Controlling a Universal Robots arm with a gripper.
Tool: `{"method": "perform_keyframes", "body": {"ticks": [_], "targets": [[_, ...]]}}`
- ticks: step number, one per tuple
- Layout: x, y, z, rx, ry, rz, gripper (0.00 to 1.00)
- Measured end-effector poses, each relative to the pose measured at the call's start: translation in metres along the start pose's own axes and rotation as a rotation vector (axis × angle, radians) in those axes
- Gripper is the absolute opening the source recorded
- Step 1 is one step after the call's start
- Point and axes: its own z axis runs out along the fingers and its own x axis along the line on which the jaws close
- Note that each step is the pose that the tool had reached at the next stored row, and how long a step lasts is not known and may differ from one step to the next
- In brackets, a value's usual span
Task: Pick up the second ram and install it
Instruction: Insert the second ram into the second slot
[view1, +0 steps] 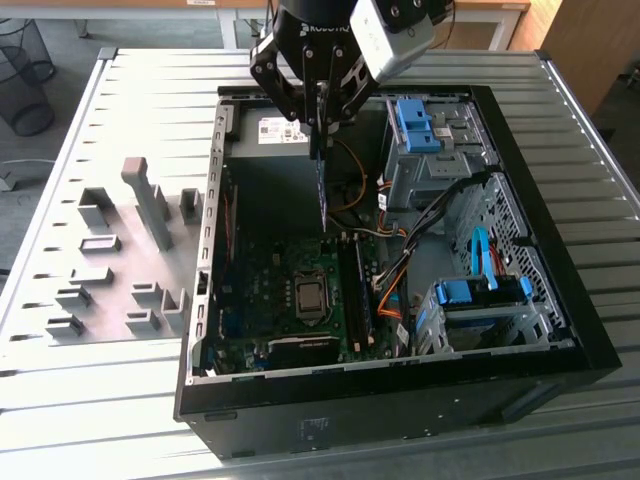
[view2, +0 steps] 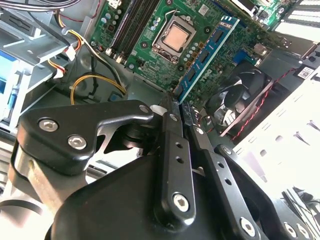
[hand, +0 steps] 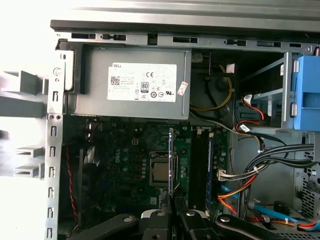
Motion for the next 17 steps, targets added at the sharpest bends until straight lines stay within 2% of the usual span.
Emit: {"method": "perform_keyframes", "body": {"ticks": [14, 17], "targets": [[-0.0002, 0.0000, 0.0033, 0.0000, 0.0000, 0.003, 0.14], [-0.0030, -0.0001, 0.0039, -0.0003, -0.0002, 0.011, 0.14]]}}
